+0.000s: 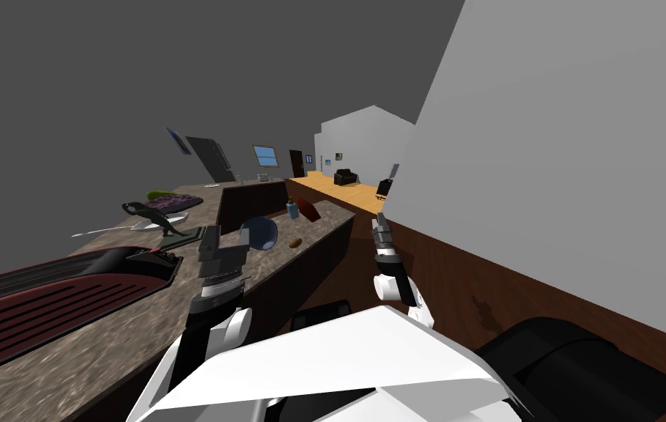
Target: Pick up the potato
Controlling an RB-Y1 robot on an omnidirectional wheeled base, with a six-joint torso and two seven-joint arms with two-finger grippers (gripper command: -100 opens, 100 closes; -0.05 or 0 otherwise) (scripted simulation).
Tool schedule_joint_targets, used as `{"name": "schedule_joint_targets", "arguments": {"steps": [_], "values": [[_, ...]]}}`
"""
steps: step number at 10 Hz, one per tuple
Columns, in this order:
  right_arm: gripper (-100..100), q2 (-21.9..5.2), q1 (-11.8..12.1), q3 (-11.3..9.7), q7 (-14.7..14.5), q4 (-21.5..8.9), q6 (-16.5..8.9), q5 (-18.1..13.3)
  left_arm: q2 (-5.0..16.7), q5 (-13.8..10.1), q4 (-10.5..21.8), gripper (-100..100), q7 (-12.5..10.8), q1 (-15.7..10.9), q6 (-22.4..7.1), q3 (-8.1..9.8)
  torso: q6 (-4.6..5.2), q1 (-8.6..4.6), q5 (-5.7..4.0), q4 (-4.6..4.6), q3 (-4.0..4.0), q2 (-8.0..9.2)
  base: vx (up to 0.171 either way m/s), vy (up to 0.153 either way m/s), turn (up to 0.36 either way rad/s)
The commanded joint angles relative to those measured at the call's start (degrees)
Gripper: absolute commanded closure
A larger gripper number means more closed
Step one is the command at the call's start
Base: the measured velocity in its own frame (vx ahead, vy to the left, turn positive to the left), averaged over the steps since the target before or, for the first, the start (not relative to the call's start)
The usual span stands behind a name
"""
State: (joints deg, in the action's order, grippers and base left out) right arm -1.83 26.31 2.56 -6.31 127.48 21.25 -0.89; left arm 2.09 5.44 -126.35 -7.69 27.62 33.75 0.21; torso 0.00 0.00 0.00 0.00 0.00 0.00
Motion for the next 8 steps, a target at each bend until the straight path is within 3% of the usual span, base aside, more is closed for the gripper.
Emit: {"name": "schedule_joint_targets", "arguments": {"steps": [1, 8], "values": [[0, 0.0, 0.0, 0.0, 0.0, 0.0, 0.0, 0.0, 1.3, -0.3, 0.1, -100, -0.1, -0.5, -1.7, 0.11, 0.0, 0.0, 0.0, 0.0, 0.0, 0.0, -0.013, -0.02, -0.03], [0, 0.0, 0.0, 0.0, 0.0, 0.0, 0.0, 0.0, 4.3, -2.3, 0.3, -100, -1.0, -3.1, -11.9, 0.74, 0.0, -0.18, -0.04, 0.02, 0.06, 0.1, -0.027, -0.045, -0.028]]}}
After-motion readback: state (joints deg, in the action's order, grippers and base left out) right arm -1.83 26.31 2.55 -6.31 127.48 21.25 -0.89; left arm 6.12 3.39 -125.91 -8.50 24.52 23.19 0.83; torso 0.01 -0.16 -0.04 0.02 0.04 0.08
